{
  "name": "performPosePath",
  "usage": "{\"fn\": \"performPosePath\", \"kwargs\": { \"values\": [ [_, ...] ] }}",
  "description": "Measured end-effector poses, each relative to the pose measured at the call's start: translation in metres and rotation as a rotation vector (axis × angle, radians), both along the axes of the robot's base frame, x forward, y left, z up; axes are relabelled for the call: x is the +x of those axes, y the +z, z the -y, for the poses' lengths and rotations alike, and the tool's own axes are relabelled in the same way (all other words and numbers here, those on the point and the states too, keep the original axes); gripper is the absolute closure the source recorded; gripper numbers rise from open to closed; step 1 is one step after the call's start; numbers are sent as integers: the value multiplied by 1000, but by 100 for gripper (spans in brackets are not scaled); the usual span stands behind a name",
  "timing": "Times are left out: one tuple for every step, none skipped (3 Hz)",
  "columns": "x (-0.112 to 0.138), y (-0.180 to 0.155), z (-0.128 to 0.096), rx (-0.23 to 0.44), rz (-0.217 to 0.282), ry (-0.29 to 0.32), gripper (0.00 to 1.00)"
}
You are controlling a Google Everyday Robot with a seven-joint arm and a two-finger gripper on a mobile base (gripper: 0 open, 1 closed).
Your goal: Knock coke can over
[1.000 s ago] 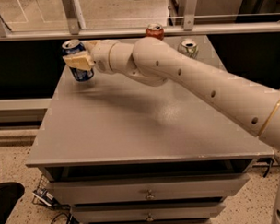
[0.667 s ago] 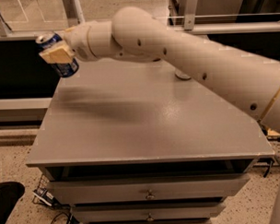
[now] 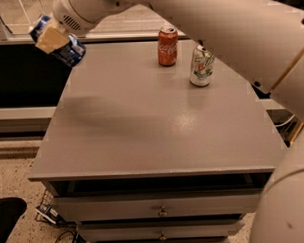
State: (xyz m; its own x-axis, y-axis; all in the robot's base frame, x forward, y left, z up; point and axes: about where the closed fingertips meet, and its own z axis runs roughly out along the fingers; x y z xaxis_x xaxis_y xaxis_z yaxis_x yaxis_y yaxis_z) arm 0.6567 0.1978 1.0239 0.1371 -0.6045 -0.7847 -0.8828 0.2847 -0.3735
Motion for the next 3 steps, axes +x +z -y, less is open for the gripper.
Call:
{"fn": "performPosePath", "kwargs": {
  "values": [
    [17, -24, 37, -187, -30, -51, 100],
    [18, -54, 67, -363, -82, -58, 100],
    [12, -82, 79, -450, -119, -35, 100]
  ]
}}
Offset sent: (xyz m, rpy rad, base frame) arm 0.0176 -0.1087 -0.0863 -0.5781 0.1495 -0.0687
